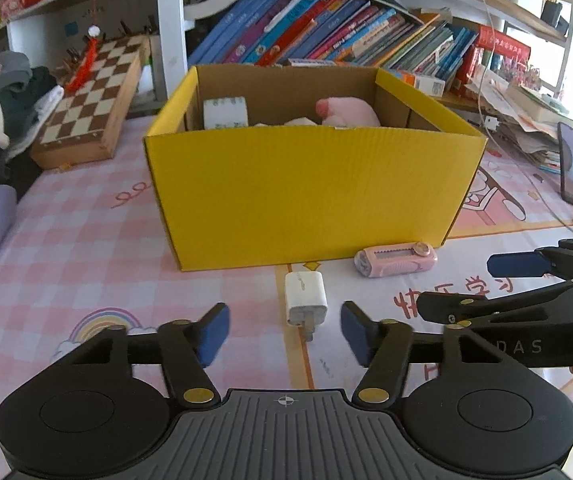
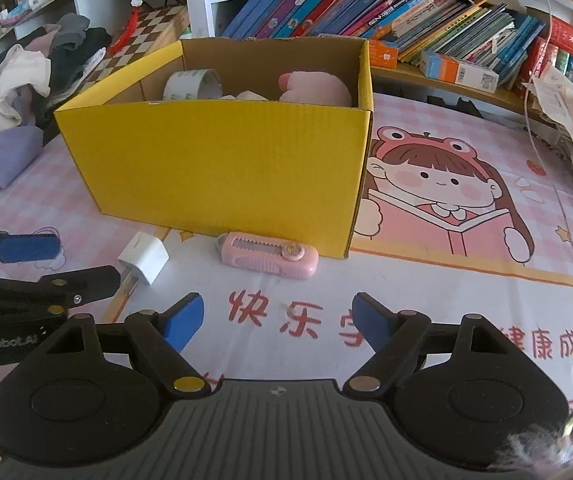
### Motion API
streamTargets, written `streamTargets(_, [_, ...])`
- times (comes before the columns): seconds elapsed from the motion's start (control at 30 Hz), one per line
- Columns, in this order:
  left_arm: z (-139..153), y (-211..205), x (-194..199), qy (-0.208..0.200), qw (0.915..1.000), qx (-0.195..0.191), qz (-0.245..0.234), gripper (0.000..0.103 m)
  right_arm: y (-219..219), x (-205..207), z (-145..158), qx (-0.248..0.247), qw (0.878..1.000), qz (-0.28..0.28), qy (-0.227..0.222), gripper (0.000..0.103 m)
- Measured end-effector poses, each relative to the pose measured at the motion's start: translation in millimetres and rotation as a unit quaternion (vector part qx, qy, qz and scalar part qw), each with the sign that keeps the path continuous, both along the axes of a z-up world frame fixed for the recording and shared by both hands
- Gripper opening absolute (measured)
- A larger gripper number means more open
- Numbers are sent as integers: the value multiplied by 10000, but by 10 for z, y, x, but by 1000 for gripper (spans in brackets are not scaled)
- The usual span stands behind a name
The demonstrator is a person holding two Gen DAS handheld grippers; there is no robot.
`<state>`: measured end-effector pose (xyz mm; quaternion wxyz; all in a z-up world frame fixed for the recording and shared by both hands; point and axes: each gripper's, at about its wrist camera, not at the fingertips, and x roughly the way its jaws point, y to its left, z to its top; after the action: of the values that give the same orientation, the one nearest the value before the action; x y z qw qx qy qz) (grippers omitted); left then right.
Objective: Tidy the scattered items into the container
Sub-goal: 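Grasp the small white charger with left gripper while right gripper grasps the pink cutter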
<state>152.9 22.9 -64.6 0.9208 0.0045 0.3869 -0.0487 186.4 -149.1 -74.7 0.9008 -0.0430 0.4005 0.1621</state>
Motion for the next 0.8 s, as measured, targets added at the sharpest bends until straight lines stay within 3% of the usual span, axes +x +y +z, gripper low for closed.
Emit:
streamTargets(0.13, [-50,-22,121,64,10000,-37,-27,53,-9,82,-37,23,10000,-8,50,81])
streamTargets(0.47, [-226,-64,334,316,9992,-37,-225,35,-13,276,-107,85,9998,-39,151,81])
streamTargets(0.53, [-239,-42,342,346,9991,-69,-241,24,3,310,-115,96,9998,-39,169,81])
streamTargets(0.8, [-142,150,258,272,9995,-146,-8,24,163,404,-162,84,9996,-159,209,81])
